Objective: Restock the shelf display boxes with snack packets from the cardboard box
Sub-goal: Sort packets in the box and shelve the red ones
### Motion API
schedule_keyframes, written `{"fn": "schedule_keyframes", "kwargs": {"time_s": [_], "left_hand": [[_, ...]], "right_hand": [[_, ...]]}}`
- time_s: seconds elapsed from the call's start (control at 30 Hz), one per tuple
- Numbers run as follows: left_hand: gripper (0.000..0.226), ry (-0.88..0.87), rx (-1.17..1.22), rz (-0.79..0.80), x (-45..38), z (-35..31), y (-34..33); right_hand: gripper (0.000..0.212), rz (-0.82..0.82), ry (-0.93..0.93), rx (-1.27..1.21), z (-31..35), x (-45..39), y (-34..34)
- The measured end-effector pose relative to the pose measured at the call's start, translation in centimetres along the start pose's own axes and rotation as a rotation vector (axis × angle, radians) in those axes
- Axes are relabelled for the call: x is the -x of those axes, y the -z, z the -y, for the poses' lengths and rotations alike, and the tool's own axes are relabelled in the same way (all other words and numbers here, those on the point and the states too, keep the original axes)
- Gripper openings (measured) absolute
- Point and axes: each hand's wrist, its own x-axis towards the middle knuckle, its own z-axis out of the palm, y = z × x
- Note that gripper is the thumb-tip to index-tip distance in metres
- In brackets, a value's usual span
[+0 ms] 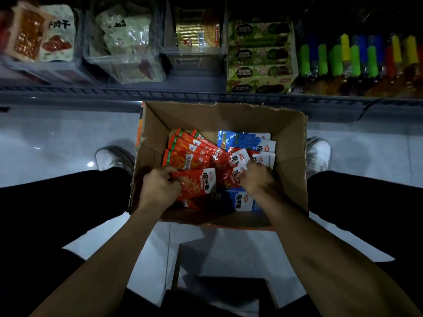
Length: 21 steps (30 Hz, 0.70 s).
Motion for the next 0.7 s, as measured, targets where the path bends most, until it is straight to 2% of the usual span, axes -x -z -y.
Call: {"fn": "schedule_keyframes", "kwargs": {"time_s": [0.13, 0.23, 0.33, 0.4, 0.5, 0.6, 0.7], "left_hand": [[0.016, 0.027, 0.076, -0.070, 0.1, -0.4, 0.4], [0.013, 0.043, 0.077, -0.078, 0.1, -0.6, 0.3], [0.013, 0.062, 0.102, -0.048, -0.1, -0.5, 0.3], [0.012, 0.085, 0.134, -0.029, -0.3, -0.5, 0.2], [0.014, 0.184, 0.288, -0.005, -1.0, -0.9, 0.1], [0.019, 0.285, 0.504, 0.032, -1.2, -2.3, 0.8], [0.018, 0.256, 0.601, 0.126, -0.3, -4.0, 1.9]], "right_hand": [[0.038, 0.020, -0.191, -0.135, -0.8, -1.4, -1.4], [0.038, 0.033, -0.254, -0.166, -0.6, -1.6, -2.0], [0.023, 0.032, -0.213, -0.122, -0.6, -1.9, -1.7], [0.016, -0.048, -0.184, -0.135, -0.7, -1.9, -0.9], [0.009, -0.151, -0.179, -0.395, -0.6, -1.5, 1.4], [0.015, -0.188, -0.164, -0.627, -0.1, -0.2, 4.7], [0.019, -0.192, -0.076, -0.754, 0.6, 1.7, 8.5]]}}
